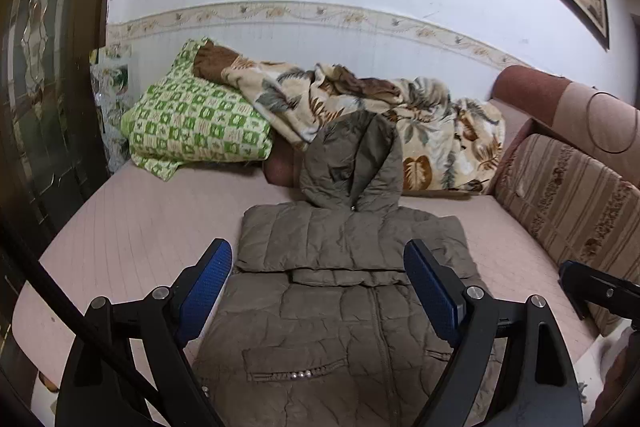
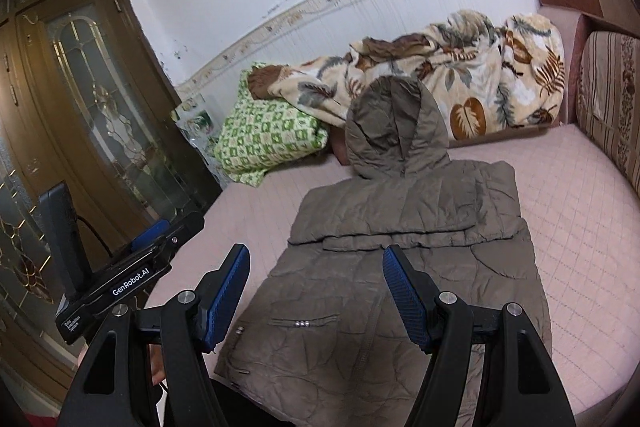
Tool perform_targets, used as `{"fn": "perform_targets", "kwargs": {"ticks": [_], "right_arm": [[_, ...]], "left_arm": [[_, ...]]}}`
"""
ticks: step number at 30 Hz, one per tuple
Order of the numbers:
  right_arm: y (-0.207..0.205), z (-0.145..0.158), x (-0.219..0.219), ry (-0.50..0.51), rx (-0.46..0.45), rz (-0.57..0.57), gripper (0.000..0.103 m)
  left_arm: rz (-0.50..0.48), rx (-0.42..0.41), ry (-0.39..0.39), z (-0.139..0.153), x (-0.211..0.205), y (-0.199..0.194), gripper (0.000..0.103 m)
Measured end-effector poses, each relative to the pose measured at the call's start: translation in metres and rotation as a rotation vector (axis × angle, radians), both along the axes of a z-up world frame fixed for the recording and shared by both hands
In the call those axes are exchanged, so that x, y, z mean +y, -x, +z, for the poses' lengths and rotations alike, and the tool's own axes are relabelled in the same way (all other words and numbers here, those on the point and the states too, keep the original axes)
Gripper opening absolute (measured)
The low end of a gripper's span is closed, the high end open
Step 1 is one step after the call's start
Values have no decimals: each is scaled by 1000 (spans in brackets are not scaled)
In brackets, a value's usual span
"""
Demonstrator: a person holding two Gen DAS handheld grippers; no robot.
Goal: Fold large clothes
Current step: 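Move the right gripper toward the jacket hood, then close the right gripper on the grey-green hood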
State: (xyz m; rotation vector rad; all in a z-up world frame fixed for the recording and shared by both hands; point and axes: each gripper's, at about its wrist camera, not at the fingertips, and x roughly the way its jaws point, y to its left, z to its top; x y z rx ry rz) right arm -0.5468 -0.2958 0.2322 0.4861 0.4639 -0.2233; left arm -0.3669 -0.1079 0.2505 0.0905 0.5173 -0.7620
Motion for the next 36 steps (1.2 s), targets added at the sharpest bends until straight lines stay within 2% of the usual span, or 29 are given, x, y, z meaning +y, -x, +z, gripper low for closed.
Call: {"fn": "perform_targets", "kwargs": {"ticks": [10,15,18,19,21,23,25,29,34,36], "right_arm": [[-32,-33,-55,-72,112,-46,73],[-61,-29,-93,-70,167,-90,73],[-93,-19,-121,-81,187,-107,73],[-112,-15,-131,-65,200,-106,73],[-149,-8,-149,-41,221,-99,73],[-187,-4,-174,-109,209,-101,73],[-227,1,-196,-134,200,-114,73],[-313,10,-228,5,248,-145,73],[-387,2,-275,66,310,-175,73],[-412,-1,-291,126,348,-197,73]], "left_arm": [[82,105,-72,-59,-63,-65,87],[137,141,-114,-108,-93,-105,87],[129,184,-135,-128,-100,-122,87],[129,197,-128,-132,-101,-127,87],[138,173,-108,-137,-100,-131,87],[166,134,-128,-145,-103,-136,87],[160,144,-126,-153,-103,-143,87],[152,155,-134,-165,-100,-153,87],[117,162,-168,-177,-107,-160,87],[96,161,-175,-179,-110,-159,87]]}}
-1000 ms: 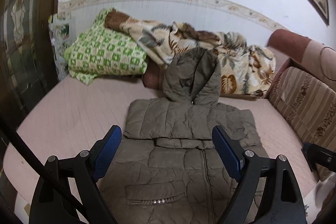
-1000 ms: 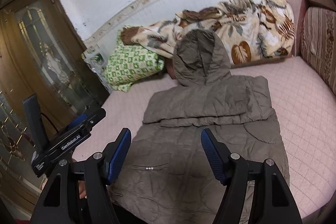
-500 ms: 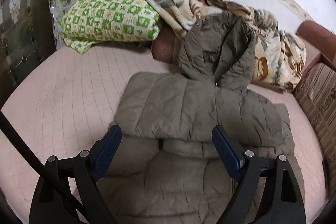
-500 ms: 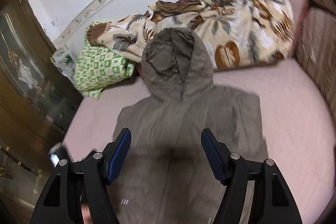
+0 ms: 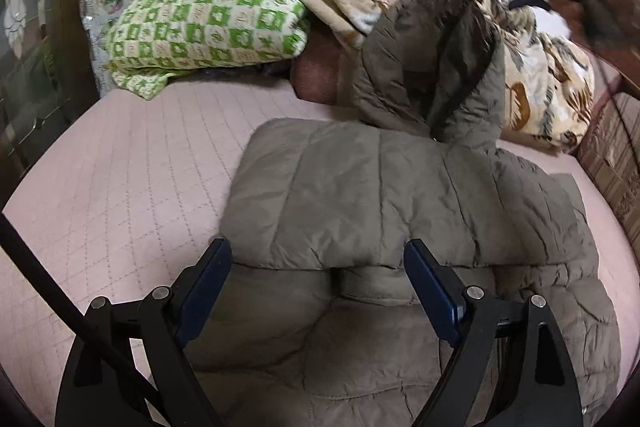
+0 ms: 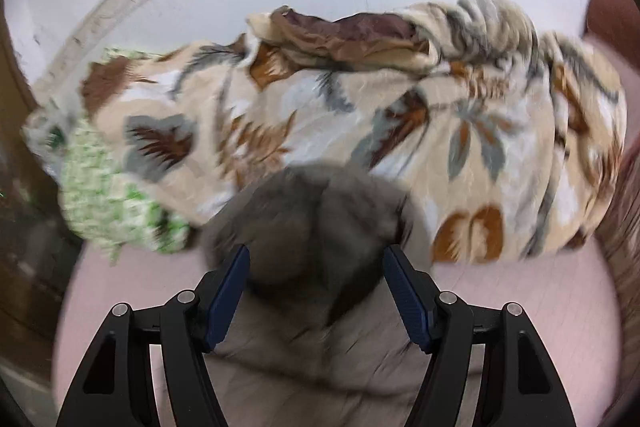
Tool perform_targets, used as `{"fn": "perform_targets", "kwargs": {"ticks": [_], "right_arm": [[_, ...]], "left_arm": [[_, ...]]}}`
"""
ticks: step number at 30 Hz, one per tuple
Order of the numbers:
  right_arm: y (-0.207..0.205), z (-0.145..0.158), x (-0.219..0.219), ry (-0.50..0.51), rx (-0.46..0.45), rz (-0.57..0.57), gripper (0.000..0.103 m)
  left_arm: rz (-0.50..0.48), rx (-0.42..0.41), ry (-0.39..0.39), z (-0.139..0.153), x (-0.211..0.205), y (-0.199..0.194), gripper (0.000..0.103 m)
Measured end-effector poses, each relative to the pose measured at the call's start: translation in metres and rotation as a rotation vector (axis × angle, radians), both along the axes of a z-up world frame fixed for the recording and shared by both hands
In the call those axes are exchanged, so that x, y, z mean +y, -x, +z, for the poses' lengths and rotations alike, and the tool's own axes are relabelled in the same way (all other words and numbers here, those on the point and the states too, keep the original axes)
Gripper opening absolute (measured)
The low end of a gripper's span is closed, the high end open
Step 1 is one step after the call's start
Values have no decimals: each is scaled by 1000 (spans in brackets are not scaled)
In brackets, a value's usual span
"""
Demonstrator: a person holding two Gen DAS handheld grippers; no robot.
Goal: Fold large clothes
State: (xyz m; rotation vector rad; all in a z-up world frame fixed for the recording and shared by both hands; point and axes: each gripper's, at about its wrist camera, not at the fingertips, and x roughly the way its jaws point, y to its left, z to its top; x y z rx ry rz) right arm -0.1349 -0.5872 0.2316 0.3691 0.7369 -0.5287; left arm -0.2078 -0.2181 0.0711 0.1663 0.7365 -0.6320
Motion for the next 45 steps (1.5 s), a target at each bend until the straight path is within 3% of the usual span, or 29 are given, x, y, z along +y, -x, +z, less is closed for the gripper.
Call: {"fn": "perform_targets", "kwargs": {"ticks": [4,8,9,10,11,13,18,28,33,36,41,43,45], "right_arm": [[-39,-10,-20,118,103,46,73],[-62,-31,-36,163,157,85,70],[-64,-34,-37,164,148,92,60],[-62,-38,-38,162,125,114,26],[-61,-39,-36,180,130,108,14],[-55,-40,-31,199,113,109,9],[-11,-31,-2,213,51,133,7],[124,-9,114,258,-34,203,7],[186,-44,168,232,-37,230,4],[211,-83,193,237,-14,226,3],[212,-168,196,90,82,216,3],[217,-172,193,50,54,217,3],[214,-154,181,-9,-8,225,3]], "left_arm": [[-25,-14,-13,-4,-6,3,87],[-31,-5,-34,-12,-15,1,87],[-35,-3,-44,-15,-17,0,87],[-35,-3,-51,-16,-19,0,87],[-30,-4,-57,-17,-20,0,87],[-27,-7,-54,-16,-20,0,87],[-20,-10,-39,-8,-16,4,87],[19,-51,4,19,2,12,87],[31,-69,0,23,5,16,87],[32,-76,-2,23,5,19,87],[41,-70,-4,22,3,17,87],[42,-58,0,21,5,15,87],[46,-51,3,20,5,12,87]]}}
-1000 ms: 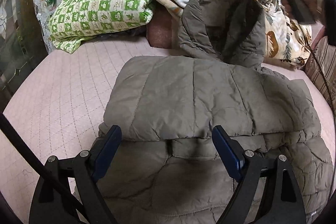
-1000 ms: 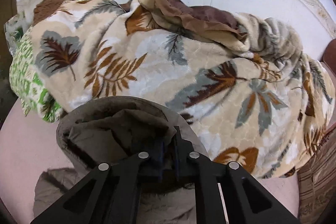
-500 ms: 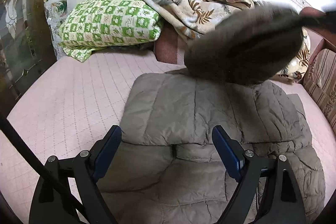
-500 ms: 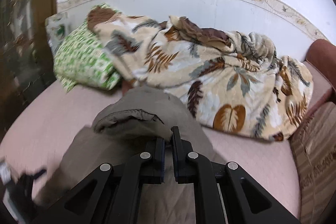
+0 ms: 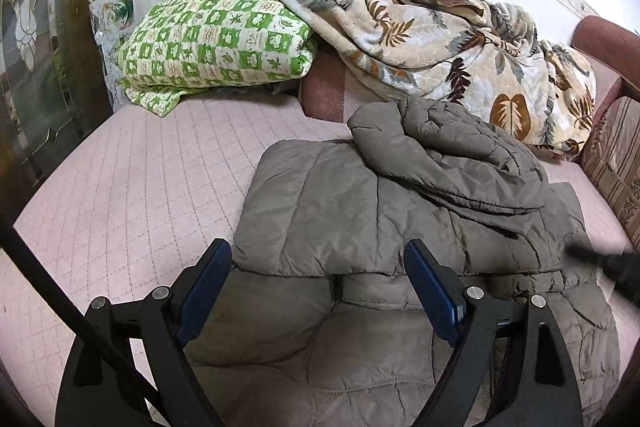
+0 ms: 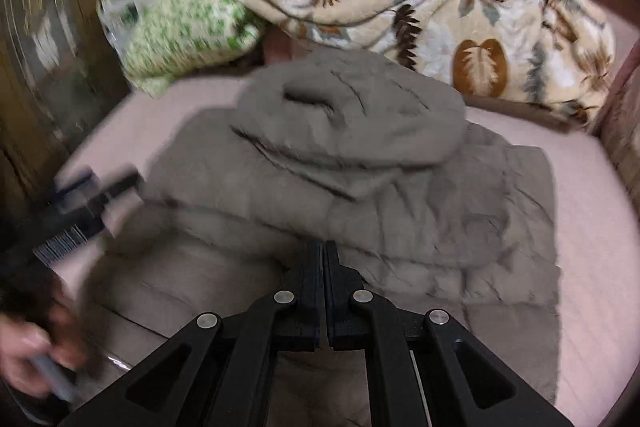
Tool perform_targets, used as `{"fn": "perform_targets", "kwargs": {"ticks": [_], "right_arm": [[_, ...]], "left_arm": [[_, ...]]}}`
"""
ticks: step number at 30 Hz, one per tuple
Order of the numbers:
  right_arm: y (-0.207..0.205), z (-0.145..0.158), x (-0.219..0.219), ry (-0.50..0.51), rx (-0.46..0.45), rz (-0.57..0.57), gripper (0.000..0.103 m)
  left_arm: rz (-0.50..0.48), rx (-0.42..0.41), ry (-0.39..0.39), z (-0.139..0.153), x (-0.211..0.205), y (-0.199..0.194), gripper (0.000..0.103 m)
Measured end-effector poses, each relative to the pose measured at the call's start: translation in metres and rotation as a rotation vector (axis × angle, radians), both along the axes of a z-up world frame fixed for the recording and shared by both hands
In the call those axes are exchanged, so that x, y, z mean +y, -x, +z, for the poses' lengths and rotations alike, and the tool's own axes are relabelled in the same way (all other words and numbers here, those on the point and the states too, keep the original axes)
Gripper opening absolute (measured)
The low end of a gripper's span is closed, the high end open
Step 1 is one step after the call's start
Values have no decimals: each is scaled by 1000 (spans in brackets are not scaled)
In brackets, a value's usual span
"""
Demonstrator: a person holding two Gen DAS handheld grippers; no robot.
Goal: Fold large clothes
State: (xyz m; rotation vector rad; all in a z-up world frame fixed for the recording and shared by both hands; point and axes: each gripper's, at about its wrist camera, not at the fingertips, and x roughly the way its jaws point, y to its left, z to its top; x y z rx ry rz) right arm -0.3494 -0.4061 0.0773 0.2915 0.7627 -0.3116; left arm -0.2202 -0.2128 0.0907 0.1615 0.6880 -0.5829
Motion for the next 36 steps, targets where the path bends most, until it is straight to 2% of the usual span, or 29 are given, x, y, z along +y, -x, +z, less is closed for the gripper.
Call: {"fn": "perform_targets", "kwargs": {"ticks": [2,6,9,14,16,19,22,26,29,33,36], "right_arm": [[-9,24,-14,20,-47,-37,4],[-44,51,-41,-18,-109,-67,4],[-76,34,-56,-46,-89,-100,4],[-104,-47,-58,-187,42,-116,4],[-104,-74,-52,-196,61,-119,4],[-101,-72,-53,-204,43,-115,4],[-94,-48,-52,-212,-5,-93,4],[-86,-13,-43,-139,-80,-67,4],[-95,-7,-31,-138,-91,-11,4],[-124,-25,-13,-173,-43,45,5],[-141,-59,-7,-210,49,61,6]], "left_arm": [[2,6,0,-1,-2,-3,87],[-5,15,-12,-6,-9,-6,87],[-9,24,-20,-9,-11,-7,87],[-24,45,-39,-16,-18,-12,87],[-28,56,-47,-20,-22,-13,87],[-31,66,-49,-21,-23,-14,87],[-26,56,-47,-19,-22,-14,87],[-10,59,-49,-20,-21,-17,87],[2,60,-47,-20,-20,-18,87],[11,59,-52,-22,-19,-21,87],[4,81,-65,-28,-21,-25,87]]}}
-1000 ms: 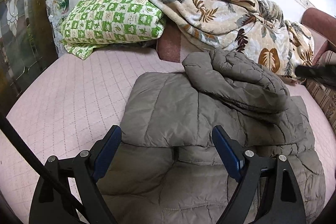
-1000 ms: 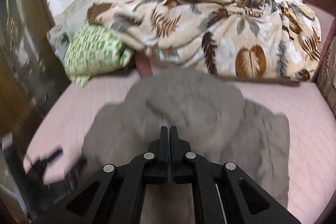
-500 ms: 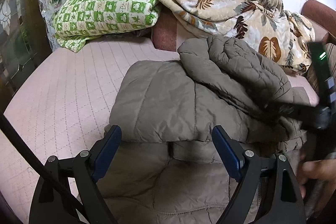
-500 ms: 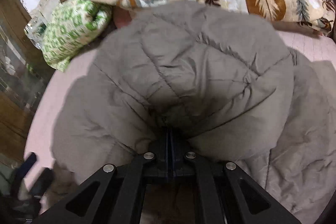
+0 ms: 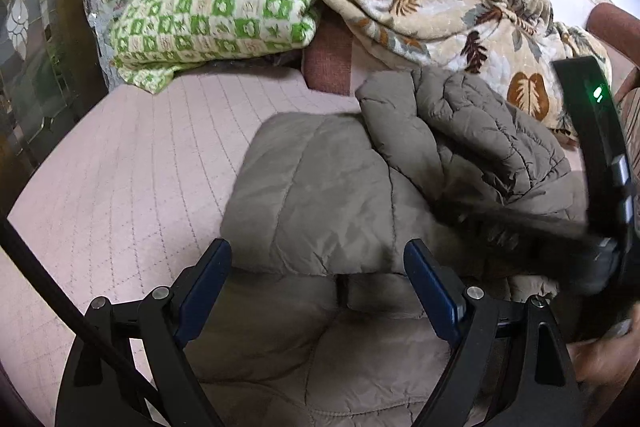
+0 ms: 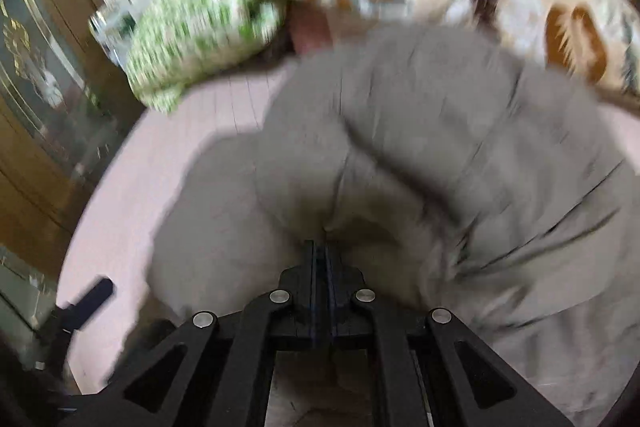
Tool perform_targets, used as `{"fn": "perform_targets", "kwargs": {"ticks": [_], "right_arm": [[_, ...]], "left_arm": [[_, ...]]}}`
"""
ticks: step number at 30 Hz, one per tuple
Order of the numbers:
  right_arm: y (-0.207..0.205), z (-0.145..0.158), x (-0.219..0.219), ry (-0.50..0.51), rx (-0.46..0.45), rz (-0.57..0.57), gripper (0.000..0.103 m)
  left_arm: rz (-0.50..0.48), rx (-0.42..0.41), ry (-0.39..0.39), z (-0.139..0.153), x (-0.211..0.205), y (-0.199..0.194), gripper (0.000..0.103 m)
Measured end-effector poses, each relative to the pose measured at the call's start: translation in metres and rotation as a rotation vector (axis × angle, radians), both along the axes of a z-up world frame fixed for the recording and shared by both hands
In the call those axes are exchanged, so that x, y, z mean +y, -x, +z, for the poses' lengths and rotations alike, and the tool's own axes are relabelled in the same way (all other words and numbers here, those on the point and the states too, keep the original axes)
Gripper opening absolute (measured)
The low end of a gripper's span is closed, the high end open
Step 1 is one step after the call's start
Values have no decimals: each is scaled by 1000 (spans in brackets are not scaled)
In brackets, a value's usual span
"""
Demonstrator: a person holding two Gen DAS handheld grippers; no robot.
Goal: Fold large clothes
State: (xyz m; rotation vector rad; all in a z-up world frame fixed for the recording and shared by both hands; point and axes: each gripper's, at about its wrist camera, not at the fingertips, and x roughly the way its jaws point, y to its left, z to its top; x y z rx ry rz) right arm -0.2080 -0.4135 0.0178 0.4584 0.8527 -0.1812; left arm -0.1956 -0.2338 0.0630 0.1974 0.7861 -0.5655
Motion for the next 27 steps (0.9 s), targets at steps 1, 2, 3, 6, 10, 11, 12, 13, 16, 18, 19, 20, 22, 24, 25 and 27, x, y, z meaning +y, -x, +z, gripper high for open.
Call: {"fn": "perform_targets", "kwargs": {"ticks": [1,2,3,6,10,11,12,13,16,18,19,20,22,24,25,27], "right_arm": [[-2,-6,1,-5,12,8,6],[0,-7,2,-6,8,10,6],[2,-4,0,-13,0,13,5],[20,17,-9,-40,-65,1,6],[57,51,-30,98,-126,-98,8],[63,55,-36,128,-121,-124,14],[69,56,-44,161,-98,-158,18],[73,54,-49,181,-80,-178,24],[84,32,-65,188,-3,-220,25],[83,5,-73,151,62,-225,25],[83,-4,-74,140,62,-223,25],[82,-9,-74,142,66,-222,25],[81,-9,-74,144,76,-219,25],[79,-9,-77,129,84,-211,25],[80,-9,-80,115,83,-205,25],[87,-1,-78,95,58,-203,25]], "left_arm": [[-3,7,-6,-2,-1,-1,87],[-4,10,-10,-4,-2,-2,87],[-6,12,-9,-4,-2,-3,87],[-7,7,-2,-4,-1,-4,87],[8,-11,-6,-8,2,-10,87],[15,-5,-8,-10,3,-14,87],[22,7,-4,-12,4,-18,87],[29,18,1,-14,5,-22,87],[48,50,-8,-22,6,-31,87],[56,75,-19,-29,6,-36,87],[55,81,-18,-31,6,-36,87],[55,86,-21,-33,5,-37,88],[55,83,-34,-35,4,-36,89],[56,74,-40,-35,3,-36,89],[58,64,-40,-33,3,-35,89],[57,40,-41,-26,4,-31,88]]}}
